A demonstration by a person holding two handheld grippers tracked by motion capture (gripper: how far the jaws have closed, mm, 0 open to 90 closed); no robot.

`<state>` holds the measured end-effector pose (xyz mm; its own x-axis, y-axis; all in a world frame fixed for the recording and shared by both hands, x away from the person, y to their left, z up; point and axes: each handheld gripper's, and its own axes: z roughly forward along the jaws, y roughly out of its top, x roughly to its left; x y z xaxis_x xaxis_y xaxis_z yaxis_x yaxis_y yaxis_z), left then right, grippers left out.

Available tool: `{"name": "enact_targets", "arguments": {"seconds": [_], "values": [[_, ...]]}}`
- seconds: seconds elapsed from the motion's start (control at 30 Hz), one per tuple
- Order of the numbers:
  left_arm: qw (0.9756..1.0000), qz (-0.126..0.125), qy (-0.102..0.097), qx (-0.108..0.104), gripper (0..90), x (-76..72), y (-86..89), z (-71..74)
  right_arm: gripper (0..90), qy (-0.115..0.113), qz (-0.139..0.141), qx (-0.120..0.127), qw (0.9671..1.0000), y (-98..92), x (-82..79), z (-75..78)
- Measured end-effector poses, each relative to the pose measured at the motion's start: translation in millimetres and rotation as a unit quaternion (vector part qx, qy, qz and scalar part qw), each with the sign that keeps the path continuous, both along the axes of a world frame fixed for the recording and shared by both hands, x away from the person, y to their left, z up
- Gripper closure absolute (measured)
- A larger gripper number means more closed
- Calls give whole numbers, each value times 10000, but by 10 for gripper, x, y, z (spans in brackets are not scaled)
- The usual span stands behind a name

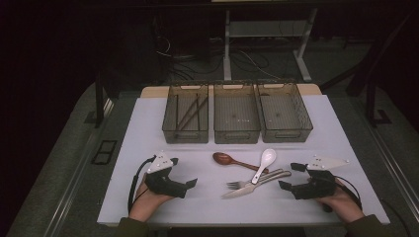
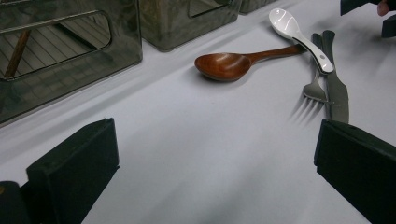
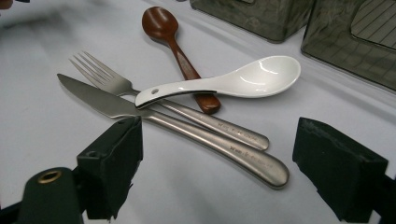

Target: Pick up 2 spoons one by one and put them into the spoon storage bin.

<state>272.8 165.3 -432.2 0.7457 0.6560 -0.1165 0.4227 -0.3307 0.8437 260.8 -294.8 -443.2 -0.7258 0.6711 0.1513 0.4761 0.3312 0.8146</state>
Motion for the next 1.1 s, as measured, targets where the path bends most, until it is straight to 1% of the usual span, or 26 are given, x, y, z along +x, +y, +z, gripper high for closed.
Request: {"name": "enact_targets", "arguments": {"seconds": [0.13,0.27,0.3,0.37,0.47,0.53,0.67,0.73,0.8,0.83,0.93,1.1], "values": [[10000,-9,-3,34,0,-2,1,-3,159,-44,10,15,10000,-12,8,18],[10000,11,21,0,0,1,-4,-7,137,-14,40,-9,10000,-16,17,56],[10000,-10,31,22,0,0,-7,-8,137,-1,19,-27,10000,-19,21,66],[10000,-26,19,58,0,0,-13,-13,137,53,-51,-104,9999,-25,48,88],[10000,-30,42,22,0,-1,-21,-13,139,102,-139,-85,9998,-43,88,126],[10000,-62,64,33,0,2,-25,-18,139,108,-130,-59,9998,-47,117,146],[9999,-103,77,55,0,1,-42,-29,146,131,-88,-146,9998,-12,203,164],[9999,-112,92,49,0,0,-50,-31,163,127,-54,-140,9998,13,253,179],[9999,-133,88,51,0,0,-56,-32,217,130,12,-124,9998,39,314,194],[9999,-136,90,51,0,-1,-59,-33,227,146,55,-78,9998,53,347,201],[9998,-145,97,59,0,0,-61,-35,270,194,78,-72,9998,102,449,217],[9998,-146,125,60,0,3,-59,-41,307,285,48,-115,9995,183,609,207]]}}
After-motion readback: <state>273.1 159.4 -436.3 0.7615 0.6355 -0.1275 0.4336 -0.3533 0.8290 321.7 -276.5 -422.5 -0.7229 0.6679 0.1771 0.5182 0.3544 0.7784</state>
